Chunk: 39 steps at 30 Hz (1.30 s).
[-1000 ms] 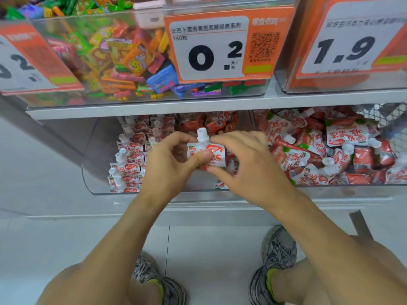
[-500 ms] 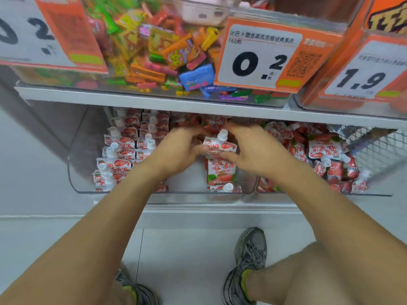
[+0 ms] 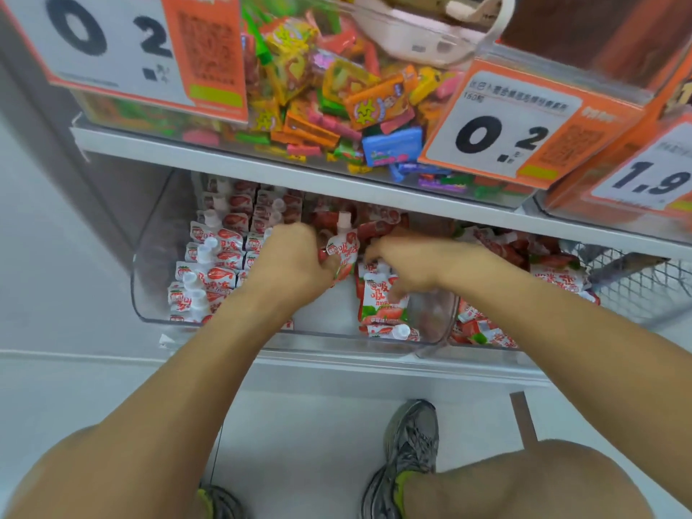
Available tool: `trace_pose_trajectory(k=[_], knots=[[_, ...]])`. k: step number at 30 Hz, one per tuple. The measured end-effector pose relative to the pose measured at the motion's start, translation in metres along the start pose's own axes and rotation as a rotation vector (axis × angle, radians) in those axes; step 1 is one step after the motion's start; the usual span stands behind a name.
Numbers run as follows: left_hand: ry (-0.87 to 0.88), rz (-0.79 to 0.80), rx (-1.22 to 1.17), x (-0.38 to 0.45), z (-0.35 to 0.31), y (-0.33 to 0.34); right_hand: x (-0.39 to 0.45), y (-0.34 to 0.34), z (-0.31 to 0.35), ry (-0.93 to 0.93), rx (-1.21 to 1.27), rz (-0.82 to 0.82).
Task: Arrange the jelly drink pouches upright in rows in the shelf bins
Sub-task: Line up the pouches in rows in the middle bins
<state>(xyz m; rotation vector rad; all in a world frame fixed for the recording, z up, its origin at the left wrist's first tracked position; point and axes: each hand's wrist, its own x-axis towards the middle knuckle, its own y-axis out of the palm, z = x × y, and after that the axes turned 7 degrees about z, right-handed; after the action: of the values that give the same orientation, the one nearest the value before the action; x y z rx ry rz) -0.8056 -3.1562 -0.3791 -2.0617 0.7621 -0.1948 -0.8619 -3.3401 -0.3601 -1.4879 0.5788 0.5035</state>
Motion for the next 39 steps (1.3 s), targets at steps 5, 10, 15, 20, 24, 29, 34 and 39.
trace_pose_trajectory(k=[5, 10, 15, 20, 24, 29, 34, 39], knots=[[-0.016, -0.015, -0.029, -0.003, 0.006, -0.001, 0.003, -0.008, -0.005, -0.01, 0.095, 0.028], [-0.031, 0.025, -0.086, 0.0, 0.009, -0.005, 0.01, -0.019, -0.003, 0.057, 0.162, -0.001], [-0.03, 0.024, -0.084, 0.001, 0.011, -0.003, 0.023, -0.02, -0.005, 0.076, 0.133, 0.023], [0.007, 0.009, -0.104, 0.0, 0.013, -0.004, 0.021, -0.026, -0.005, 0.044, 0.055, 0.091], [0.007, 0.019, -0.108, 0.0, 0.013, -0.005, 0.023, -0.029, -0.004, 0.011, -0.001, 0.188], [0.011, 0.023, -0.121, -0.002, 0.011, -0.005, 0.026, -0.031, -0.004, 0.003, 0.048, 0.233], [0.018, -0.004, -0.104, -0.009, 0.009, -0.004, 0.029, -0.019, -0.002, 0.057, -0.03, 0.252], [0.041, -0.014, -0.101, -0.01, 0.011, -0.005, 0.027, -0.016, 0.001, 0.089, -0.064, 0.29]])
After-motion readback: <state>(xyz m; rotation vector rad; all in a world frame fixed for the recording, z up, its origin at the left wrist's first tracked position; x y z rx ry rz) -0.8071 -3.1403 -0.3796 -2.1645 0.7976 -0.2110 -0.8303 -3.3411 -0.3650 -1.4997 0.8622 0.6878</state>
